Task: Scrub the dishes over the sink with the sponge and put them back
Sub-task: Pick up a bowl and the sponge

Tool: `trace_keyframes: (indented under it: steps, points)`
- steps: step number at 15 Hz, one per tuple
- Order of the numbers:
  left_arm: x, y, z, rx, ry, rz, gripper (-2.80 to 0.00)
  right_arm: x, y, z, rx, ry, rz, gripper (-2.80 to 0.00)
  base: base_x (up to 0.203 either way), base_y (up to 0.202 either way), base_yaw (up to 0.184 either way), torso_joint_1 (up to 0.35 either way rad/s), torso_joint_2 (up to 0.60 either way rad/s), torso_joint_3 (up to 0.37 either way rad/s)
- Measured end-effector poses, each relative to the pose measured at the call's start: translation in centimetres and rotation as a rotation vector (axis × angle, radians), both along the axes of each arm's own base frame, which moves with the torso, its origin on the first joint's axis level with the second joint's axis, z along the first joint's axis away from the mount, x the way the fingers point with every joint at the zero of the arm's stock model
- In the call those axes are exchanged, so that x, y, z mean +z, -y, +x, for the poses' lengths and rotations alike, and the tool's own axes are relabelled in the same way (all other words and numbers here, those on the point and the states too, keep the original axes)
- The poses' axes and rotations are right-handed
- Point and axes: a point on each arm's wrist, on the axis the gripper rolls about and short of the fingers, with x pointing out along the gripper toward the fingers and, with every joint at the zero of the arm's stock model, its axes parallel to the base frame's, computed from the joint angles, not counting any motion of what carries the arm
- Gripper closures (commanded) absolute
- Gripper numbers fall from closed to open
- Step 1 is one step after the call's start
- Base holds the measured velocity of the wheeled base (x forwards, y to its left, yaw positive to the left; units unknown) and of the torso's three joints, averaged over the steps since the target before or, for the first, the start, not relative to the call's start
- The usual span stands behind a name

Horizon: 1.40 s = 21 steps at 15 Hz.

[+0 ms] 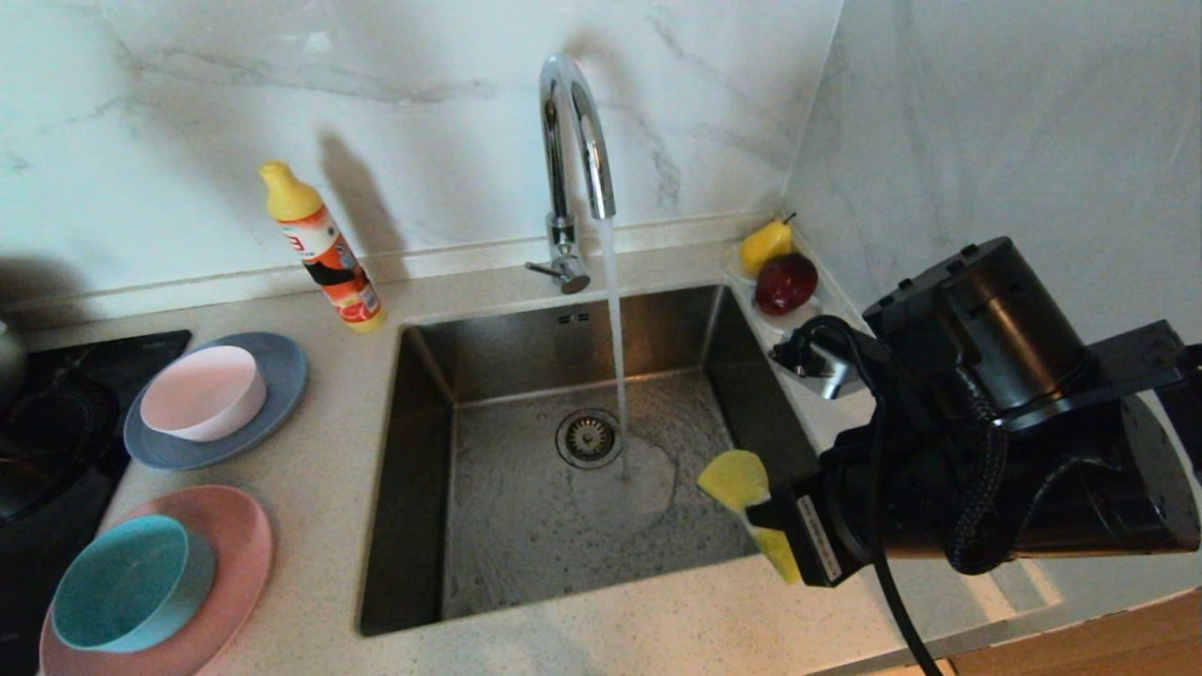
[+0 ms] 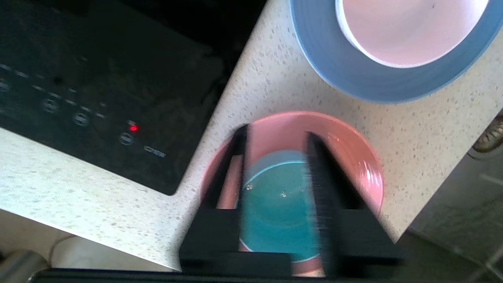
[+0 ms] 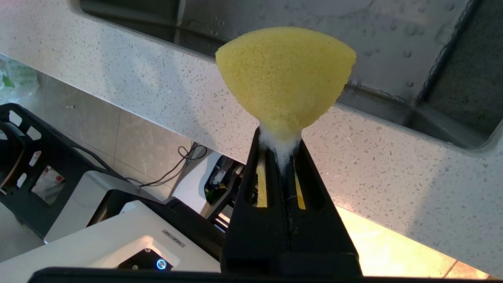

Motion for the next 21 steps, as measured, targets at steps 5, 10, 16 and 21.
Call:
trace_keyframes:
  steps: [5,10,16,21]
  points:
    - [-2.1,-0.4,0.9,-0.014,-0.053,-0.056,-2.8,-0.3,0.1,-0.1,-0.005,-0.008,-0.002,0.0,0.0,0.0,0.0,0.0,0.0,0.0]
    - [-3.9,-0.1,2.1,-0.033,-0.083,-0.13,-2.8,-0.3,0.1,-0.1,-0.006,-0.009,-0.003,0.0,0.0,0.0,0.0,0.0,0.0,0.0]
    - [-5.1,-0.3,3.4,-0.038,-0.088,-0.153,-2.8,-0.4,0.2,0.0,-0.01,-0.012,-0.004,0.0,0.0,0.0,0.0,0.0,0.0,0.0]
    - [-6.4,-0.7,4.2,-0.019,-0.059,-0.154,-2.8,-0.5,0.4,0.1,-0.018,-0.014,-0.006,0.0,0.0,0.0,0.0,0.0,0.0,0.0]
